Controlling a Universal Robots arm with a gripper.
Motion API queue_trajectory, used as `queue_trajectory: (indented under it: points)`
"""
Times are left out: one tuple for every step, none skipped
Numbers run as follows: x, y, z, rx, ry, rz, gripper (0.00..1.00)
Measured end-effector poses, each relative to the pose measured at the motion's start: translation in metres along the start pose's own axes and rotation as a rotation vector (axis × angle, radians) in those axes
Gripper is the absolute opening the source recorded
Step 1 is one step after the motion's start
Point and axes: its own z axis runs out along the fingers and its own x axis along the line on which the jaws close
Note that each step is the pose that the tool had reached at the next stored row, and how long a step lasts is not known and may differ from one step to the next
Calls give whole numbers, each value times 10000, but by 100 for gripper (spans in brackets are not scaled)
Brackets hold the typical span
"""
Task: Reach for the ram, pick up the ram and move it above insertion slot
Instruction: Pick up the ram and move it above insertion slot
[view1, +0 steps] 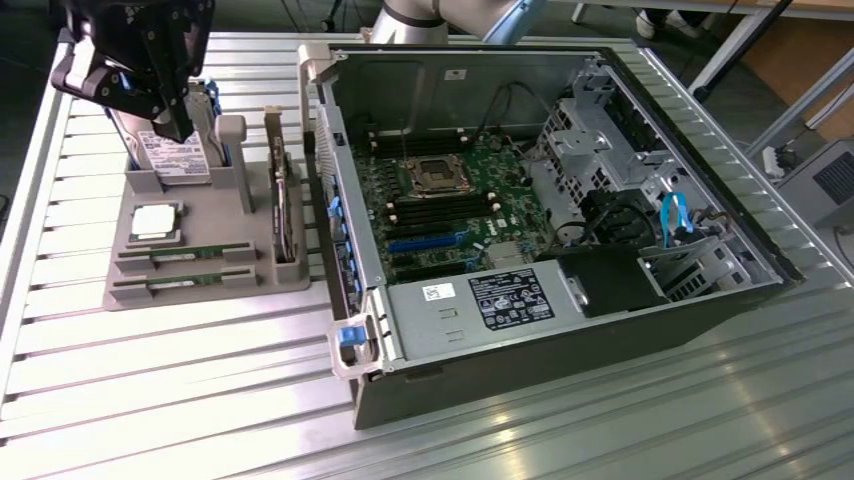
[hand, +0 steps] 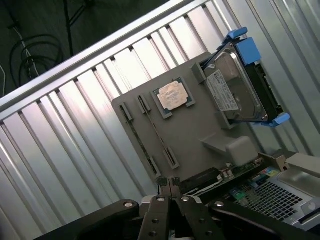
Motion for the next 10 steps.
queue_trajectory:
  points:
    - [0,0,0,-3,4,-108,10]
    - [0,0,0,-6,9,-211,10]
    - [0,0,0,-8,13,-308,10]
    - [0,0,0,-10,16,-390,10]
    - [0,0,0,-14,22,-518,10]
    - [0,0,0,-16,25,-607,10]
    - [0,0,0,-18,29,-708,10]
    - [0,0,0,-21,33,-793,10]
    - [0,0,0,-23,36,-870,10]
    - [0,0,0,-24,39,-924,10]
